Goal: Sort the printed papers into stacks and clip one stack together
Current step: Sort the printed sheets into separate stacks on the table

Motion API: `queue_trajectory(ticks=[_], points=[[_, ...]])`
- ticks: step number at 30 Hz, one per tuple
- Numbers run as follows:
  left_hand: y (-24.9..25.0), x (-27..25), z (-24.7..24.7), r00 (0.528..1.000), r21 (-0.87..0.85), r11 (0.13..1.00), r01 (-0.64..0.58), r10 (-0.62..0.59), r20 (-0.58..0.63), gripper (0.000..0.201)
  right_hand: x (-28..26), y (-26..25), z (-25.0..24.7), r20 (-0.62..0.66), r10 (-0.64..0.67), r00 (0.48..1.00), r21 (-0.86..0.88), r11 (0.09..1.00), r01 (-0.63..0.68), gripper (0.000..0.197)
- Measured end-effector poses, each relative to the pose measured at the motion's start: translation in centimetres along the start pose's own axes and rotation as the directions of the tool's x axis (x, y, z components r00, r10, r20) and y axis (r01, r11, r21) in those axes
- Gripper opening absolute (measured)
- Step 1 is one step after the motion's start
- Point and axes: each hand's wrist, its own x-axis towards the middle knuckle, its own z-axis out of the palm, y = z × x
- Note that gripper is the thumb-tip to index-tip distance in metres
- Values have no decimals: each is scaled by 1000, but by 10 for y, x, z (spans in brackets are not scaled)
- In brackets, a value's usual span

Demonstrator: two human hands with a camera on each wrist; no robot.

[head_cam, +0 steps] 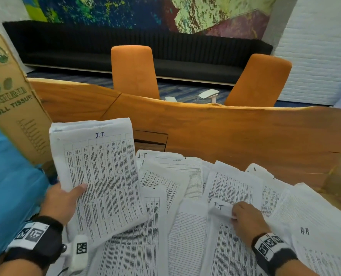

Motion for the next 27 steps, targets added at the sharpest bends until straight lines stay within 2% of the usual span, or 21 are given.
queue_trajectory(ticks=[2, 4, 6, 9, 12, 15, 18, 21, 23, 24, 25, 27], points=[[3, -2, 6, 1000, 7, 1000, -21, 21, 21, 31, -1, -17, -26, 136, -41, 990, 103, 994, 27, 21], [8, -7, 16, 996, 33, 997, -73, 71, 44, 28, -3, -41, -69, 256, -148, 955, 213, 972, 94, 15], [20, -16, 27, 988, 58, 991, -125, 118, 99, 23, -6, -68, -114, 268, -261, 927, 244, 950, 197, 10], [34, -22, 45, 957, 68, 980, -187, 166, 236, 21, -2, -106, -171, 99, -442, 891, 196, 887, 418, 1], [50, -31, 62, 918, 97, 958, -271, 227, 324, 12, 10, -134, -201, -95, -554, 827, 154, 813, 562, 8], [66, -41, 72, 852, 62, 933, -355, 295, 433, 3, 26, -154, -217, -192, -556, 808, 103, 808, 580, 12], [78, -48, 75, 787, 45, 915, -400, 318, 530, 15, 39, -167, -227, -252, -585, 771, 87, 780, 620, 4], [86, -52, 73, 748, -66, 909, -412, 378, 545, 24, 41, -171, -235, -279, -576, 768, 111, 775, 622, 13], [90, -55, 71, 749, -129, 913, -388, 394, 533, 45, 41, -173, -240, -326, -577, 749, 112, 763, 637, 9], [90, -56, 73, 764, -132, 918, -374, 386, 517, 49, 41, -173, -240, -354, -578, 735, 129, 749, 650, 6], [89, -56, 76, 790, -97, 923, -372, 369, 490, 42, 40, -175, -240, -383, -573, 725, 156, 733, 662, 3], [89, -57, 85, 854, 47, 916, -399, 352, 382, 17, 38, -180, -236, -461, -555, 692, 209, 690, 693, 3]])
